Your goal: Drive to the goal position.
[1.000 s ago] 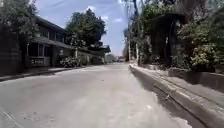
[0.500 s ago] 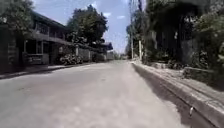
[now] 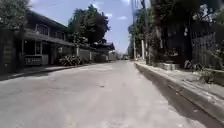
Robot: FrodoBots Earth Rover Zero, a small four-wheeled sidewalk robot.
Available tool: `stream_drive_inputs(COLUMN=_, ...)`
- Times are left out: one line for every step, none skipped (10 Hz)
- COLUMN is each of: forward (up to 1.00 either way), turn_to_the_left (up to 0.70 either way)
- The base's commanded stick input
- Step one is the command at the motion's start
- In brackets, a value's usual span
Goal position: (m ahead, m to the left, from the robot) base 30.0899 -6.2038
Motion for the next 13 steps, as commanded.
stream_drive_inputs(forward=1.0, turn_to_the_left=-0.04)
stream_drive_inputs(forward=1.0, turn_to_the_left=-0.28)
stream_drive_inputs(forward=1.0, turn_to_the_left=-0.39)
stream_drive_inputs(forward=1.0, turn_to_the_left=-0.39)
stream_drive_inputs(forward=1.0, turn_to_the_left=-0.36)
stream_drive_inputs(forward=1.0, turn_to_the_left=-0.2)
stream_drive_inputs(forward=1.0, turn_to_the_left=-0.08)
stream_drive_inputs(forward=1.0, turn_to_the_left=-0.02)
stream_drive_inputs(forward=1.0, turn_to_the_left=-0.02)
stream_drive_inputs(forward=1.0, turn_to_the_left=-0.02)
stream_drive_inputs(forward=1.0, turn_to_the_left=-0.03)
stream_drive_inputs(forward=1.0, turn_to_the_left=-0.02)
stream_drive_inputs(forward=1.0, turn_to_the_left=-0.03)
